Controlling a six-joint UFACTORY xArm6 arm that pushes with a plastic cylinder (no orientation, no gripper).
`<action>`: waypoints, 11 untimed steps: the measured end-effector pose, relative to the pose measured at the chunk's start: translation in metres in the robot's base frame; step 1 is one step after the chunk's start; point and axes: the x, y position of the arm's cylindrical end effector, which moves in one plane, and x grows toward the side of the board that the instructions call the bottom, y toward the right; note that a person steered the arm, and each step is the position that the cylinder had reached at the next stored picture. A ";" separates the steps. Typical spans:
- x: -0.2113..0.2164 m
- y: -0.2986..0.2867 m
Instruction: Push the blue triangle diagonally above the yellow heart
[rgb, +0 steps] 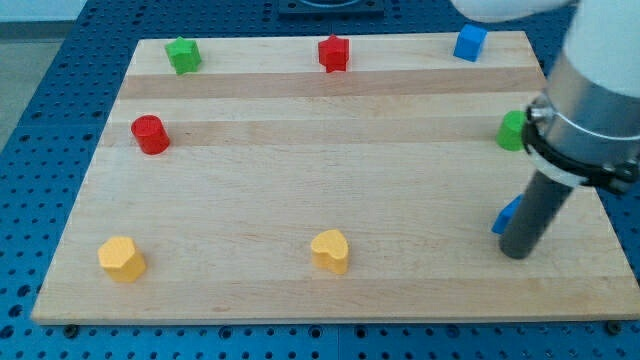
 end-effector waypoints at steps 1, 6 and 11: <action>0.014 0.029; -0.026 -0.036; -0.034 -0.144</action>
